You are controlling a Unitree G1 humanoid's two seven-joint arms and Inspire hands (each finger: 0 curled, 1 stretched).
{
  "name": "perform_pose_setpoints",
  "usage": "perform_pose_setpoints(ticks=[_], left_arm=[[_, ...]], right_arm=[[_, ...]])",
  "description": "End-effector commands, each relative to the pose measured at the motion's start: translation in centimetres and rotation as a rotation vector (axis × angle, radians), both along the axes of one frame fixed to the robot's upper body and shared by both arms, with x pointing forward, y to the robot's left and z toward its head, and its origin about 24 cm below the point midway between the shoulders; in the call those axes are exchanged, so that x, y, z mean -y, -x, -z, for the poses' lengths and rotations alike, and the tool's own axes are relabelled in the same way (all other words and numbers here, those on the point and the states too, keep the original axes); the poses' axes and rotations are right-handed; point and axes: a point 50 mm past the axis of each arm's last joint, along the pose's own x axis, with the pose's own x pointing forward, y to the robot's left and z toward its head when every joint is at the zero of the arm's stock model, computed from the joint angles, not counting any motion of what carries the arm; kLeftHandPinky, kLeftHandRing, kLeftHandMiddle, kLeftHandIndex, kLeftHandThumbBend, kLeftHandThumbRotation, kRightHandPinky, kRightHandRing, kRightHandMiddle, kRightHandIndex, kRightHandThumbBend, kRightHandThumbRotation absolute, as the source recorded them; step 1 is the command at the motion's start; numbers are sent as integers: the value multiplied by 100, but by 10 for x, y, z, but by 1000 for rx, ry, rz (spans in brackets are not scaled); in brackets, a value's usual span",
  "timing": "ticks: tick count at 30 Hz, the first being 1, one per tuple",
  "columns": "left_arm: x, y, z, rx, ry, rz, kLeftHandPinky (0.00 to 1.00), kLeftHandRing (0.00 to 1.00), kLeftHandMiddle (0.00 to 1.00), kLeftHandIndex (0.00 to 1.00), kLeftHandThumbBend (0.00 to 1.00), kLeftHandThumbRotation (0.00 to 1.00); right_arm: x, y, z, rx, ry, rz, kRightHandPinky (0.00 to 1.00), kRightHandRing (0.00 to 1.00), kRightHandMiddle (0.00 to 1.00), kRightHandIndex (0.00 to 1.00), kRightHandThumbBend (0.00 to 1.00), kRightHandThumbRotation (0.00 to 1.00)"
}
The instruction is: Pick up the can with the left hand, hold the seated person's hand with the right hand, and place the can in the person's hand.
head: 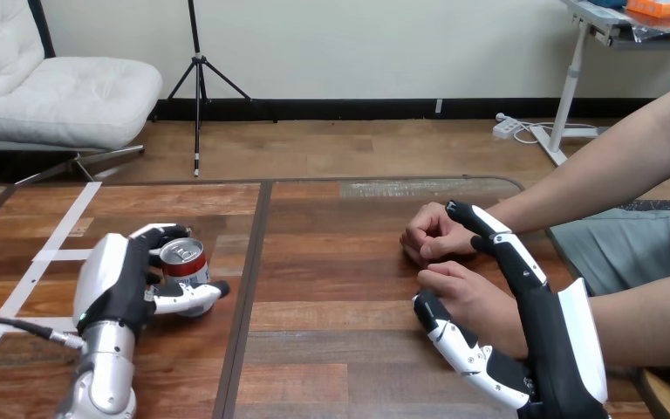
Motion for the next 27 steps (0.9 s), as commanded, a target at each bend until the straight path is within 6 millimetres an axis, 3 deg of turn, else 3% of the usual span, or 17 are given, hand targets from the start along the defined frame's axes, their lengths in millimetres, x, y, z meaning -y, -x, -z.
perform_pose_setpoints(ticks=[1, 9, 27], left_arm=[[3, -9, -14, 97, 3, -30, 44, 48, 53, 61, 78, 2], [4, -9, -12, 92, -29, -38, 40, 42, 46, 54, 73, 0], [6, -7, -9, 91, -100, -30, 40, 42, 46, 53, 73, 0]], right_arm=[[1, -7, -18, 88, -2, 0, 85, 88, 86, 84, 58, 48], [1, -7, -18, 88, 2, 4, 84, 87, 85, 84, 59, 48], [2, -5, -18, 85, 11, 7, 85, 87, 85, 85, 59, 49]])
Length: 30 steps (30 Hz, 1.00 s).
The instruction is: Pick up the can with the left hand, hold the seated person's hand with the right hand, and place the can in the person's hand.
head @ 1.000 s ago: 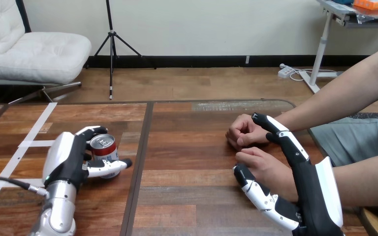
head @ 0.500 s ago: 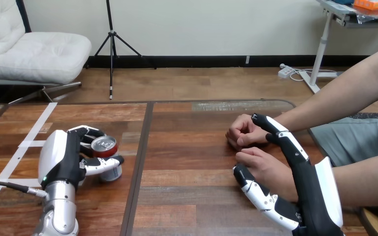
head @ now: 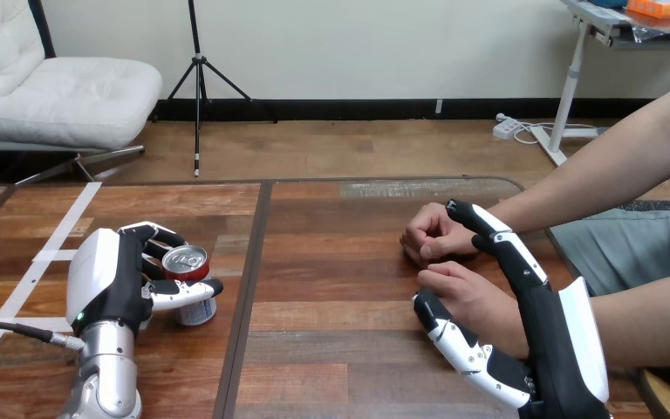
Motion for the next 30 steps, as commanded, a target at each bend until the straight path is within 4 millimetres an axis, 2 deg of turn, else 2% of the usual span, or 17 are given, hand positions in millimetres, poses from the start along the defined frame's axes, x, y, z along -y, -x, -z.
perform_pose_setpoints(ticks=[1, 30], left_arm=[[4, -8, -8, 21, -37, 22, 40, 42, 46, 53, 73, 0], [1, -5, -6, 26, -39, 14, 37, 41, 47, 53, 70, 0]], right_arm=[[2, -6, -17, 85, 8, 5, 85, 87, 85, 85, 59, 49], [3, -5, -16, 91, 9, 5, 85, 87, 85, 85, 60, 48]])
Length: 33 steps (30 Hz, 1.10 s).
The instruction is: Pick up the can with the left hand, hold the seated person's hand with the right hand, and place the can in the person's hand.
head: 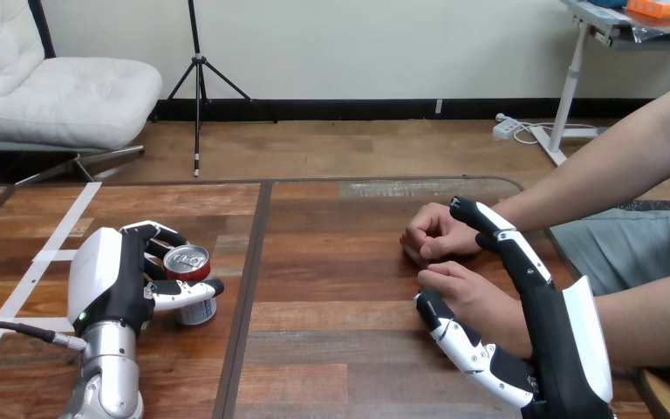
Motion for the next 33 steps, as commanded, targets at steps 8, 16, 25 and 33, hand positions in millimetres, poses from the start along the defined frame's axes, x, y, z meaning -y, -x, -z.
perform_pose_setpoints(ticks=[8, 16, 25, 33], left_arm=[[-2, -4, -6, 37, 1, 1, 35, 41, 47, 53, 70, 0], [-2, -3, -9, 74, 71, -18, 33, 39, 46, 52, 71, 0], [2, -1, -16, 162, 209, 0, 32, 38, 45, 50, 74, 0], [6, 2, -24, 244, 260, 38, 32, 38, 45, 50, 77, 0]], right_arm=[[2, -5, -14, 80, 5, -1, 85, 87, 85, 85, 60, 48], [2, -5, -14, 79, 3, -1, 84, 87, 85, 85, 61, 48], [2, -5, -14, 80, -6, -7, 84, 87, 85, 85, 61, 47], [3, -6, -14, 73, 4, 4, 84, 87, 85, 85, 61, 47]])
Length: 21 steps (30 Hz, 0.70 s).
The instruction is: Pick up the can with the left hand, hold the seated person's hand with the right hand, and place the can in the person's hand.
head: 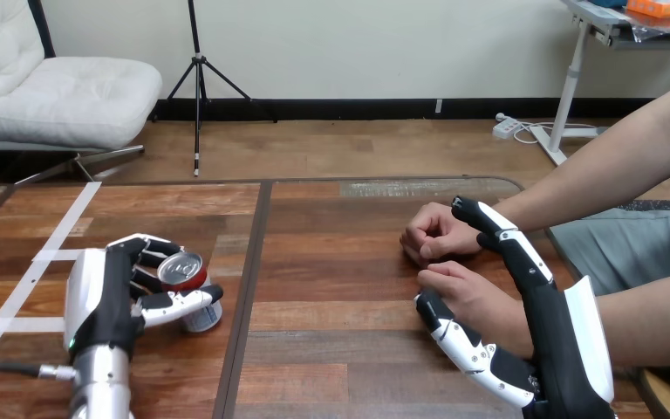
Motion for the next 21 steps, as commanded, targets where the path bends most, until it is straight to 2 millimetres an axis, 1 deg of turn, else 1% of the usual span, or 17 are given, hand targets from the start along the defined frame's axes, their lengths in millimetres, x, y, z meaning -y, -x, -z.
perform_pose_setpoints(ticks=[1, 13, 21], left_arm=[[11, -18, -32, 193, 60, 45, 32, 38, 45, 50, 77, 0], [15, -14, -40, 260, 93, 79, 32, 38, 46, 50, 78, 0], [17, -12, -44, 296, 115, 94, 33, 38, 46, 50, 79, 0]], right_arm=[[2, -6, -14, 73, 8, 3, 84, 87, 85, 85, 62, 47], [2, -7, -14, 80, 15, 2, 85, 87, 85, 85, 61, 48], [1, -7, -14, 82, 1, -9, 85, 87, 85, 85, 61, 46]])
